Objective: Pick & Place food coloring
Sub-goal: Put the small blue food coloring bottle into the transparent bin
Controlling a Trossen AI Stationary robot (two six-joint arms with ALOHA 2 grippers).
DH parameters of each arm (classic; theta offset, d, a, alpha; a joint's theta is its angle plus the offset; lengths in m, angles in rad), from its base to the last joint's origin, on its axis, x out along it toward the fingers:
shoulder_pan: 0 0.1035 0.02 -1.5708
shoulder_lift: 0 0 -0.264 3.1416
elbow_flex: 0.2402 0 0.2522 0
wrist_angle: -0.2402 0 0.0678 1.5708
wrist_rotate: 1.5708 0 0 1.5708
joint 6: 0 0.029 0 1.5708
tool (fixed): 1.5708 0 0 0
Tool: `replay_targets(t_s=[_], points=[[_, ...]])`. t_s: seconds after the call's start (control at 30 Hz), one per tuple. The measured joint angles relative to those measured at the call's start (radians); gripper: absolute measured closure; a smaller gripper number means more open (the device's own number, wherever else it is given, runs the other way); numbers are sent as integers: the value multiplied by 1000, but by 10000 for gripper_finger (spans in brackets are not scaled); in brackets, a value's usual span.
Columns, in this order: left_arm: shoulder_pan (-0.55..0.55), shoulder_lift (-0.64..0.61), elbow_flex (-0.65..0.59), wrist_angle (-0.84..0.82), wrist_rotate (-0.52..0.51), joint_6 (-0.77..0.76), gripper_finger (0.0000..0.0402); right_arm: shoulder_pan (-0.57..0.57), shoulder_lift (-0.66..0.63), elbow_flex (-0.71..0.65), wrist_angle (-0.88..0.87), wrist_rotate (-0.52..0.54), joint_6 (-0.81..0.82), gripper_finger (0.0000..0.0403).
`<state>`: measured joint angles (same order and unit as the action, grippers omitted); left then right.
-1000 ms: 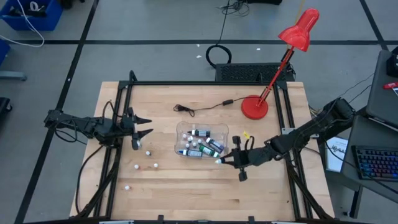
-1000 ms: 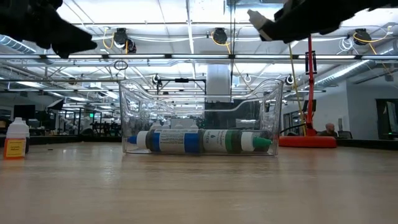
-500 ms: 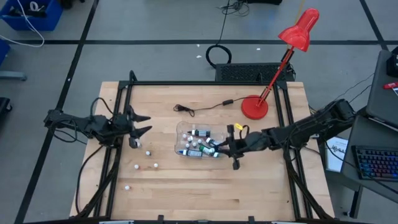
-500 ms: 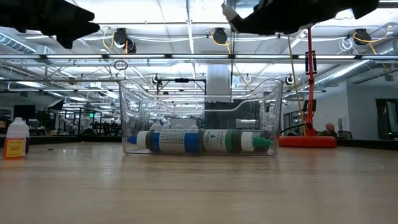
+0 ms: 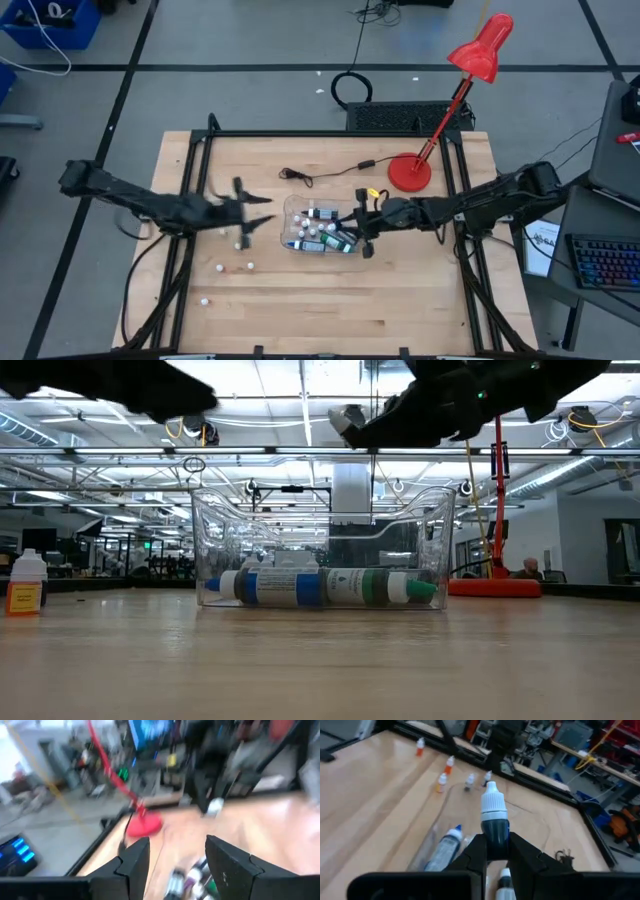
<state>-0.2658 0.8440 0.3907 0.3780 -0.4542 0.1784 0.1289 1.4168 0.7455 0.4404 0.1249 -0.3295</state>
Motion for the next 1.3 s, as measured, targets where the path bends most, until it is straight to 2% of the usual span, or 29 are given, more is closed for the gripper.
replay_targets(t_s=[0.13,0.23,0.43,0.67,0.8,0.97,1.17,1.3], points=[[21,268,136,-8,-52,44,206,-24,38,0,54,0,-6,361],[27,416,232,-8,-60,130,206,-34,53,0,71,-6,-22,361],[34,580,347,-7,-61,222,206,-51,56,0,75,-33,-27,361],[37,638,406,-2,43,184,206,-75,56,0,79,-55,-42,361],[39,645,423,-8,55,157,206,-77,56,0,82,-61,-45,361],[69,644,426,-3,69,126,206,-77,56,0,93,-79,-49,361],[118,677,424,44,153,74,206,-77,56,0,91,-78,-49,361],[123,704,425,79,192,97,206,-77,56,0,87,-78,-48,361]])
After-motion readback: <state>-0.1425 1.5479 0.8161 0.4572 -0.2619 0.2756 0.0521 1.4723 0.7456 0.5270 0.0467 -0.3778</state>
